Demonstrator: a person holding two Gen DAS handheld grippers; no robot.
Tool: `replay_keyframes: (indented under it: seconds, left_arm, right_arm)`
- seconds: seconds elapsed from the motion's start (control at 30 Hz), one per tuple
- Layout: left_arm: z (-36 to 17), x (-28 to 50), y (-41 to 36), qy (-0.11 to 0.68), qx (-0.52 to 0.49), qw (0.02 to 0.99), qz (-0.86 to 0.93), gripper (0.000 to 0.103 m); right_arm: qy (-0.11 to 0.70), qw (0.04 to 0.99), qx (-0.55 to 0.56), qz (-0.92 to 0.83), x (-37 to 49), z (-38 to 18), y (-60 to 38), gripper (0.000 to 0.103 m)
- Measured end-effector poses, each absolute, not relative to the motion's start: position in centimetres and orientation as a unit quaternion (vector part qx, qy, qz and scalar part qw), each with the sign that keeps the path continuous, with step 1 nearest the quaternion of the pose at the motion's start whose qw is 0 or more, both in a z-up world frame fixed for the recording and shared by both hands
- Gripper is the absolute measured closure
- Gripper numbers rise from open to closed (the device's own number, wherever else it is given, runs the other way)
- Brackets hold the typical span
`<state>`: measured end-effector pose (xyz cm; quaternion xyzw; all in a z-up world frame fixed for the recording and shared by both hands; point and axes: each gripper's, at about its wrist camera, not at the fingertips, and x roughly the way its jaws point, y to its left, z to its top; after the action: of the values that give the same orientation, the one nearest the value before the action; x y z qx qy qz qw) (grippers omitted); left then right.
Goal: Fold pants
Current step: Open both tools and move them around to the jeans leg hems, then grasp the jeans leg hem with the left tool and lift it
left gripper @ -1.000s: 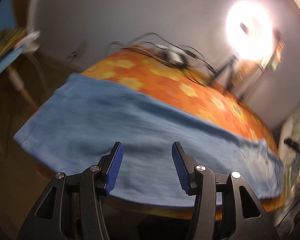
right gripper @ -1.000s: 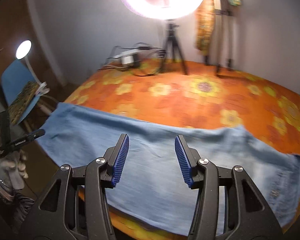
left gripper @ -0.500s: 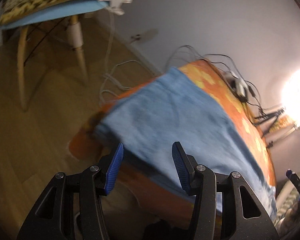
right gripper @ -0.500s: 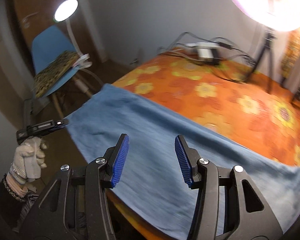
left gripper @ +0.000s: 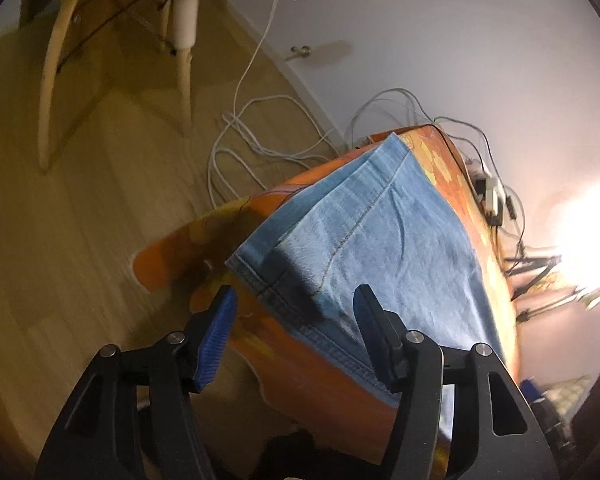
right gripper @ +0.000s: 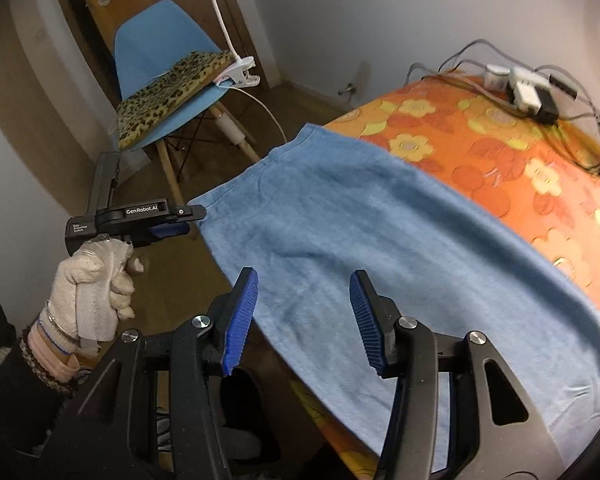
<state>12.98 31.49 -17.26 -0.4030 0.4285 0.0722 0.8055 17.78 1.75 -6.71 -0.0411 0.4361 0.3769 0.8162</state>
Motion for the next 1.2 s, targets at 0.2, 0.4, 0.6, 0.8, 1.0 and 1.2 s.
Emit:
replay_keyframes:
  seconds: [0.2, 0.4, 0.6, 0.8, 1.0, 1.2]
  left_arm:
    - [-19.5, 12.6, 32.8, 0.421, -0.485, 0.764, 0.065, 0.042]
    - [-19.9, 13.6, 32.4, 0.423, -0.489, 0.760, 0.069, 0.042]
    - [-20.7, 14.7, 31.7, 0.422, -0.493, 0.757, 0.073, 0.042]
    - [-20.4, 14.7, 31.4, 0.404, -0.497, 0.764, 0.080, 0.050]
    - [-18.0, 14.6, 29.8, 0.402, -0.434, 0.799, 0.109, 0.077]
    - [-16.3, 14.0, 28.8, 0.384, -0.398, 0.824, 0.123, 0.089]
  right_arm:
    - [0.449, 0.808, -0.036, 0.381, 17.6, -8.0, 2.7, 0.053]
    - [0.450, 0.806, -0.032, 0.383, 17.6, -8.0, 3.0, 0.053]
    - [0.449, 0.807, -0.026, 0.383, 17.8, -7.8, 2.8, 0.053]
    - [0.450, 0.809, -0.022, 0.378, 18.3, -7.9, 2.0, 0.053]
    - [0.458, 0.809, -0.009, 0.367, 19.1, -8.3, 1.3, 0.053]
    - [0.457, 0.810, -0.013, 0.368, 19.5, -8.1, 2.0, 0.053]
